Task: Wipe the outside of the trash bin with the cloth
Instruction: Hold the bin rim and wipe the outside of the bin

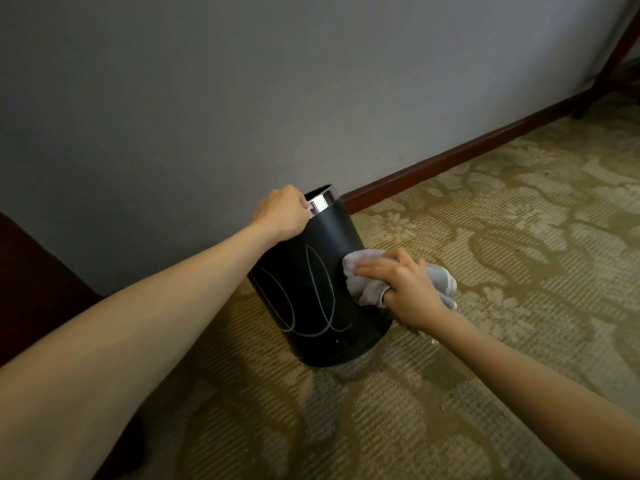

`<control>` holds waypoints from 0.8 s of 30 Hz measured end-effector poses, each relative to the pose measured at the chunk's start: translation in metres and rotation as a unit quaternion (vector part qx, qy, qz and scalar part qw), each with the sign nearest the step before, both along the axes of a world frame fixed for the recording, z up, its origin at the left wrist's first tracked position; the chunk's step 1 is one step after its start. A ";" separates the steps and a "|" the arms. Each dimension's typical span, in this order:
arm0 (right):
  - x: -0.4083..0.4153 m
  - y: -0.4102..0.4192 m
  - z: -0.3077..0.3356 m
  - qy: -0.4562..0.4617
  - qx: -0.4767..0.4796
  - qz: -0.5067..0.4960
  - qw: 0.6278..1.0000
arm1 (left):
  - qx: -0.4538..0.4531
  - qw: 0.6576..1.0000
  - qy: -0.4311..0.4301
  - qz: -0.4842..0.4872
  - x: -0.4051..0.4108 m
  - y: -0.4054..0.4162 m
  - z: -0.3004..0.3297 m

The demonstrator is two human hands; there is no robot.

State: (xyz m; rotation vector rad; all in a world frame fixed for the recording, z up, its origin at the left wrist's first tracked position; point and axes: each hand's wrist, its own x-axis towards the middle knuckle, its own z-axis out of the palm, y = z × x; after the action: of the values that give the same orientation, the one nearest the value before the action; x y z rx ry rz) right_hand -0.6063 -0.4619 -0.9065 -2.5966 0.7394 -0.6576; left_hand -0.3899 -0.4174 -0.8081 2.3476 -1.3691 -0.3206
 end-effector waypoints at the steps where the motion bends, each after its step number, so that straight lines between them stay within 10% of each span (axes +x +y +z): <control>1: 0.008 -0.002 0.006 -0.001 -0.006 -0.020 1.000 | 0.004 1.000 0.006 0.000 0.001 0.002 0.002; 10: 0.062 -0.020 0.035 -0.035 -0.017 -0.005 0.999 | -0.006 0.997 0.076 -0.014 0.021 -0.006 0.007; 18: -0.005 -0.005 -0.034 0.136 -0.040 0.124 0.982 | -0.025 0.997 0.077 -0.011 0.050 -0.015 0.003; 24: -0.009 -0.006 -0.041 0.082 -0.003 0.027 0.996 | -0.042 0.989 0.106 -0.097 0.071 0.017 -0.010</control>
State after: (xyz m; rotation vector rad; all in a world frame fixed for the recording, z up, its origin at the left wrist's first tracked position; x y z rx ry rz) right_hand -0.6152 -0.4676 -0.9473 -2.6909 0.7138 -0.4346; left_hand -0.3187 -0.4002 -0.8181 2.0511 -1.4778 -0.5416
